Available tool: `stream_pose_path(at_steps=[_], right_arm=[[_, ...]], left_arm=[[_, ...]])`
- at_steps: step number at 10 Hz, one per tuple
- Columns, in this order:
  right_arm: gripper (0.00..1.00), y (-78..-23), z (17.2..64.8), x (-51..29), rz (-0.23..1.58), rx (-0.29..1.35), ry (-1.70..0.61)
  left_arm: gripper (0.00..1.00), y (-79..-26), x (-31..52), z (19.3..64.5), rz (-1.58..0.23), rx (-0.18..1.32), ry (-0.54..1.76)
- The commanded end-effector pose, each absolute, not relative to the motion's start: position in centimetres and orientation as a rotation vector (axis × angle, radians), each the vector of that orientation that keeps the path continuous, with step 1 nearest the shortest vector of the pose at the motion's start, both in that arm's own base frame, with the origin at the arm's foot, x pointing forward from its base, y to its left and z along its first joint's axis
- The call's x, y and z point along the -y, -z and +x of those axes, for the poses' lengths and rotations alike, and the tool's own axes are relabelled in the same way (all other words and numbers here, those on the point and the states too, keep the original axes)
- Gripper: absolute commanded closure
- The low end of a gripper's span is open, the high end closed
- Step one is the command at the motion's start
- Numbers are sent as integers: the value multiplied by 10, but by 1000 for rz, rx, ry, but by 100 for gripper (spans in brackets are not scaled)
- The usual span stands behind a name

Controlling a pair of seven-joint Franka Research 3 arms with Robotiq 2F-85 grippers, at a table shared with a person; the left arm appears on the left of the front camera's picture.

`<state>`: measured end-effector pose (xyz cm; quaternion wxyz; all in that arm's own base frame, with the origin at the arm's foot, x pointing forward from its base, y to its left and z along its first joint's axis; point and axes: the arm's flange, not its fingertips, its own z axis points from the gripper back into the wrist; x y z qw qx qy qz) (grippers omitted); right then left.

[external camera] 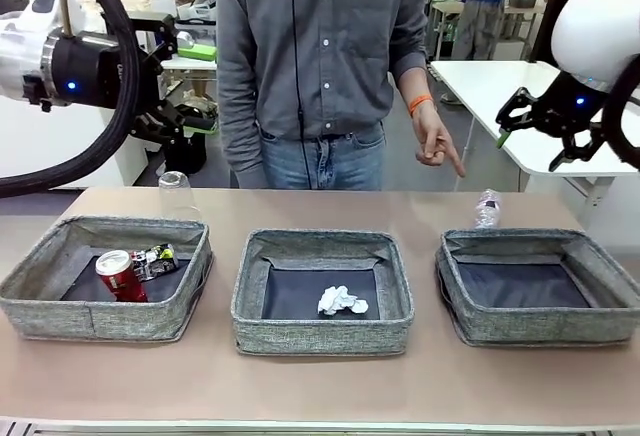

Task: Sort the waste into the appropriate baskets.
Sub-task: Pick up the waste item pointed out by the person.

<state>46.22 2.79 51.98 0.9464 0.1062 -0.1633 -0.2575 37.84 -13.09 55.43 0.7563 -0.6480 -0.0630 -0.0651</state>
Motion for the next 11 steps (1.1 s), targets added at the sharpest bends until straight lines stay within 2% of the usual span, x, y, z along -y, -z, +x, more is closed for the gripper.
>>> stream_pose_path(at_steps=[1,3,7,11], right_arm=[[0,-512,487,-22,166,379,537],[0,-489,529,-17,150,370,412],[0,-417,603,-24,-3,267,338],[0,-344,624,-29,8,146,219]], left_arm=[[0,-558,133,377,-1428,136,127],[0,-558,133,377,-1428,136,127],[0,-558,133,377,-1428,136,127],[0,-558,133,377,-1428,136,127]])
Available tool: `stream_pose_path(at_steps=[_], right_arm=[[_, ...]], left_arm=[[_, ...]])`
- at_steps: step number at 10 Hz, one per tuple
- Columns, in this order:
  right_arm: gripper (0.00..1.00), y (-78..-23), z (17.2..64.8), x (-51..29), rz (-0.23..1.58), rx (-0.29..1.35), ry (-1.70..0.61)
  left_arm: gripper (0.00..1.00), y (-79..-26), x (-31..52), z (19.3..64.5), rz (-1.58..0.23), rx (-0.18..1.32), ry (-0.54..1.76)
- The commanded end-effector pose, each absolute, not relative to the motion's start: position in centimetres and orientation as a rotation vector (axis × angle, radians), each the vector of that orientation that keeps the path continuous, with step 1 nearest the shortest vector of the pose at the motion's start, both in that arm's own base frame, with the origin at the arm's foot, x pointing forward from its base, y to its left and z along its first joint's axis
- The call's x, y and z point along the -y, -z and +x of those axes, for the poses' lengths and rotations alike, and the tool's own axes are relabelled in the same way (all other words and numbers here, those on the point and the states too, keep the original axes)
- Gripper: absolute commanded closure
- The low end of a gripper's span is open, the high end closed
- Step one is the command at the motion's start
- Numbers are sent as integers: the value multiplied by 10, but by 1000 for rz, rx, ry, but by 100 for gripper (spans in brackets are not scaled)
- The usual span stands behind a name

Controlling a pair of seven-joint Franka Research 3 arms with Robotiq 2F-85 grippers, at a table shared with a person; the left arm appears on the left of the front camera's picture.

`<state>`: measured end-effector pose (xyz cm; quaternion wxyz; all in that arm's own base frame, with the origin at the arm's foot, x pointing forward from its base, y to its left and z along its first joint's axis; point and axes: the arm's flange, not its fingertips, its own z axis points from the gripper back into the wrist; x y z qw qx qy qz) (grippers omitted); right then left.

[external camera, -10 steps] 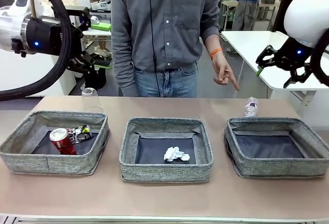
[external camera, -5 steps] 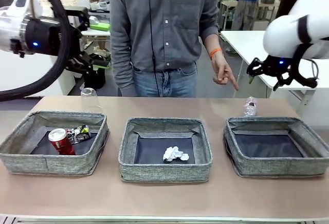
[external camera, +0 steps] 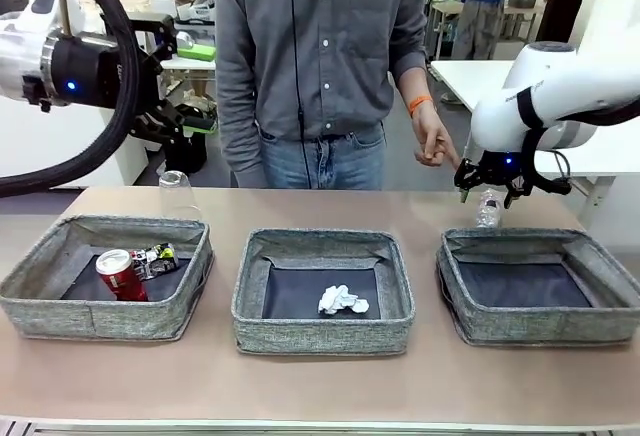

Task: Sort the waste into the appropriate baskets.
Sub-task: Pick up the waste item pointed out by the person.

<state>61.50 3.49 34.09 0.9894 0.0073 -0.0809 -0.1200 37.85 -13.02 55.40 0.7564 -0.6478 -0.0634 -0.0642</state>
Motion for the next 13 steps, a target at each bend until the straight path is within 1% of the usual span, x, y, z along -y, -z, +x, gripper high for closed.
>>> stream_pose_path(at_steps=[1,5,10,11,12,13], right_arm=[[0,-336,623,-26,-4,130,236],[0,-324,623,-24,-11,110,293],[0,-323,627,-23,33,120,368],[7,-324,627,-22,41,120,374],[60,-324,628,-21,33,115,386],[67,-325,628,-21,29,120,392]], left_arm=[[0,-558,133,377,-1428,136,127],[0,-558,133,377,-1428,136,127],[0,-558,133,377,-1428,136,127],[0,-558,133,377,-1428,136,127],[0,-558,133,377,-1428,136,127],[0,-558,133,377,-1428,136,127]])
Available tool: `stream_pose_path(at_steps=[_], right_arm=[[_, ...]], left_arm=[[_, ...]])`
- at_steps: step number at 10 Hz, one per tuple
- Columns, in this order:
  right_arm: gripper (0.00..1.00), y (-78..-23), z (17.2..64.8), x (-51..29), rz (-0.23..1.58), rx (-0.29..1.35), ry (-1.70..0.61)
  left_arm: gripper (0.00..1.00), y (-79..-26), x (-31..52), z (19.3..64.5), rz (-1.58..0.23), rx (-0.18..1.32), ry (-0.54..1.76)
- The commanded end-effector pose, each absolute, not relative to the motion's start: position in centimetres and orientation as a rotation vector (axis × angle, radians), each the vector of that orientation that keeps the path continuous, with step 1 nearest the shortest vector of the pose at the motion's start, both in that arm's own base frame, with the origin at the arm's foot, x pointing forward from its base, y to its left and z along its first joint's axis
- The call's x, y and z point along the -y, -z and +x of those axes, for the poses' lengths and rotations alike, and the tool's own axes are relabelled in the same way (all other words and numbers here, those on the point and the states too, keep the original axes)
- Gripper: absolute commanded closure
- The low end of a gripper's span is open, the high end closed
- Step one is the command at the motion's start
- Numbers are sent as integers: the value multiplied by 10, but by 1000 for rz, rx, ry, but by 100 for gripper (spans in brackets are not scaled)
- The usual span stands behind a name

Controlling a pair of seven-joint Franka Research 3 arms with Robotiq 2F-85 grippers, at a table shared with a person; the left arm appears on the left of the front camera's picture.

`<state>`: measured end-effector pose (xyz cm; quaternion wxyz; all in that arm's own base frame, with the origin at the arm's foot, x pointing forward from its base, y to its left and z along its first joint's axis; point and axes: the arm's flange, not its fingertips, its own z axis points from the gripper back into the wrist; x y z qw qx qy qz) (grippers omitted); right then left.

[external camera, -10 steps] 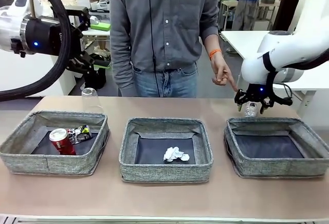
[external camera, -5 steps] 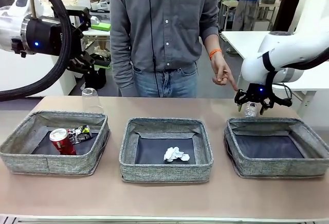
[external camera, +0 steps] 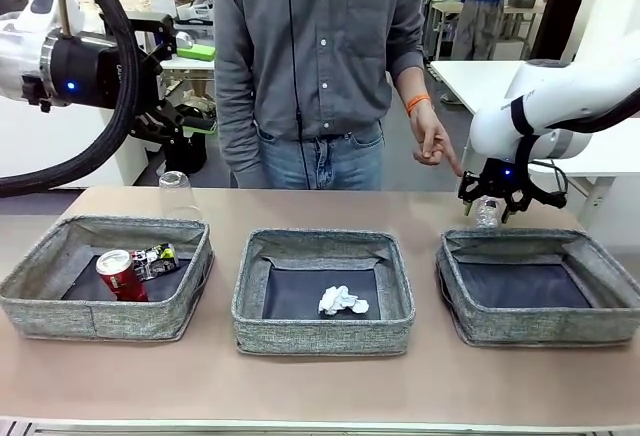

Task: Sort the waste into the appropriate baskets.
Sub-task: Pick up the waste item pointed out by the person.

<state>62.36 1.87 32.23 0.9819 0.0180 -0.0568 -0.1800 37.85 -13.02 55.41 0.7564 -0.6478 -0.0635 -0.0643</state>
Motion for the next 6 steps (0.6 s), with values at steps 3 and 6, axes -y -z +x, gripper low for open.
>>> stream_pose_path(at_steps=[3,6], right_arm=[[100,-323,628,-21,33,122,396],[87,-323,630,-20,39,129,408]], left_arm=[[0,-558,133,377,-1428,136,127],[0,-558,133,377,-1428,136,127]])
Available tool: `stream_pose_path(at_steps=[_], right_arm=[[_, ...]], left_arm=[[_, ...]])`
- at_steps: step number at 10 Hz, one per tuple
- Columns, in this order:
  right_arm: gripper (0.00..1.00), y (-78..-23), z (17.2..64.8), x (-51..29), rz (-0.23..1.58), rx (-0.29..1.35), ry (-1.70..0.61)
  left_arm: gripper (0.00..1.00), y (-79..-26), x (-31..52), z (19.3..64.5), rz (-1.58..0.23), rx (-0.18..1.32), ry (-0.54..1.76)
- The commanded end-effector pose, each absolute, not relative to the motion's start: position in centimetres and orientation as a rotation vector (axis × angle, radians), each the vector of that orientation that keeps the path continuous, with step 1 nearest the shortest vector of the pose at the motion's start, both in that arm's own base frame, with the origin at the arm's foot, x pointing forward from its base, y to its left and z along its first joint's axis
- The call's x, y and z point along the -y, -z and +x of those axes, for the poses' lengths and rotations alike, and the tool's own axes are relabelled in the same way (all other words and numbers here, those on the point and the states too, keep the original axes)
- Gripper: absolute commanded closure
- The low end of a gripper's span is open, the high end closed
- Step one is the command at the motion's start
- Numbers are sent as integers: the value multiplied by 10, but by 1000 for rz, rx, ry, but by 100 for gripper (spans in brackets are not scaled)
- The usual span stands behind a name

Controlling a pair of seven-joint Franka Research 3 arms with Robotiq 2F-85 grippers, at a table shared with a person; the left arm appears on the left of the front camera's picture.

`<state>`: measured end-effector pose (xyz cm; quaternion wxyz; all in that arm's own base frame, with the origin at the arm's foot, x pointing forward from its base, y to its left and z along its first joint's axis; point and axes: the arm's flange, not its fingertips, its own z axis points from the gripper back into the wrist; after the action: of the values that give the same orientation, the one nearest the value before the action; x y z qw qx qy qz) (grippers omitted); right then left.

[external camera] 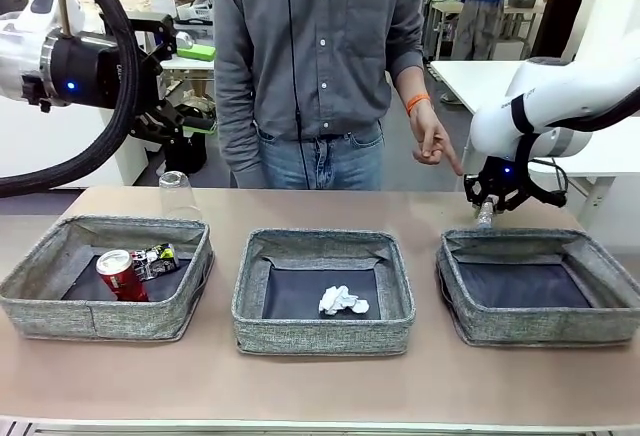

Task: Sort the waste into the appropriate baskets.
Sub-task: Pick up the waste item pointed out by the person.

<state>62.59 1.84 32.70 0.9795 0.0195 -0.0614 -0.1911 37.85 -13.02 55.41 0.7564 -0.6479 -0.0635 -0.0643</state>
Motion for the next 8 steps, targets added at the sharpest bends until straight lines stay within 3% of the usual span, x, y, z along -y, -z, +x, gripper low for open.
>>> stream_pose_path(at_steps=[1,5,8], right_arm=[[87,-323,631,-20,34,130,410],[87,-339,629,-8,21,195,480],[87,-429,595,6,-22,284,592]], left_arm=[[0,-558,133,377,-1428,136,127],[0,-558,133,377,-1428,136,127],[0,-558,133,377,-1428,136,127]])
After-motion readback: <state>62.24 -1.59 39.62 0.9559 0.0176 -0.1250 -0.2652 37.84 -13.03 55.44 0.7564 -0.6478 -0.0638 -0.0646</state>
